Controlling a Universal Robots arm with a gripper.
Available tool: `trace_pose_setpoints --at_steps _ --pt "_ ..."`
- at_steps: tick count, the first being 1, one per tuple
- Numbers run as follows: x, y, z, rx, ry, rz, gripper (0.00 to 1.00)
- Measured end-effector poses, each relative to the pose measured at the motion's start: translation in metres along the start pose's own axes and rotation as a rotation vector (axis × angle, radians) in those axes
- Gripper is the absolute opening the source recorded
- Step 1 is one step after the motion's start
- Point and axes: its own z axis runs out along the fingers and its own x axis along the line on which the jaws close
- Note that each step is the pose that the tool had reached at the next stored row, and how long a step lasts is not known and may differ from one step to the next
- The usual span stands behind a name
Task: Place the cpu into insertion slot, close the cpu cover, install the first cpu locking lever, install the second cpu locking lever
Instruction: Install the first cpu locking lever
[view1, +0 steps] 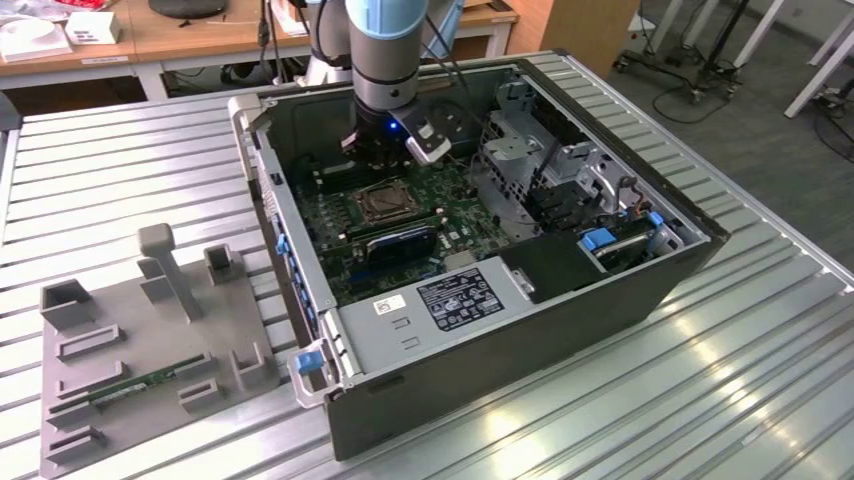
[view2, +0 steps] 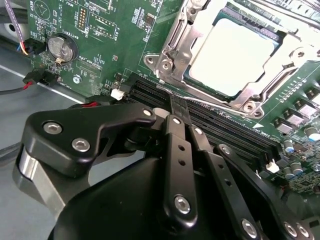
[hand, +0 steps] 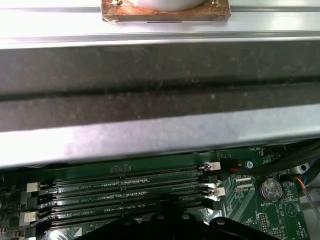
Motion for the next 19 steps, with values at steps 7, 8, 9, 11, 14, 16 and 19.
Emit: trace_pose_setpoints --at_steps 7,8,9,11,14,16,19 --pt "-0.0002 -0.0026 -0.0006 -0.0002 -0.0002 0.0 0.11" --pt "-0.0001 -0.003 -0.0008 -0.0001 -0.0004 0.0 0.11" --pt "0.0 -0.0034 -0.0009 -0.0001 -0.0005 0.0 0.11" --pt "0.0002 -0.004 -0.0011 -0.0002 -0.0009 0.0 0.11" --pt "0.0005 -0.0043 -0.0011 -0.0003 -0.0013 0.0 0.11" --pt "0.0006 -0.0045 -0.0009 -0.0002 -0.0014 -0.001 0.11" --pt "0.0007 -0.0047 -0.0003 -0.0003 -0.0014 -0.001 0.11"
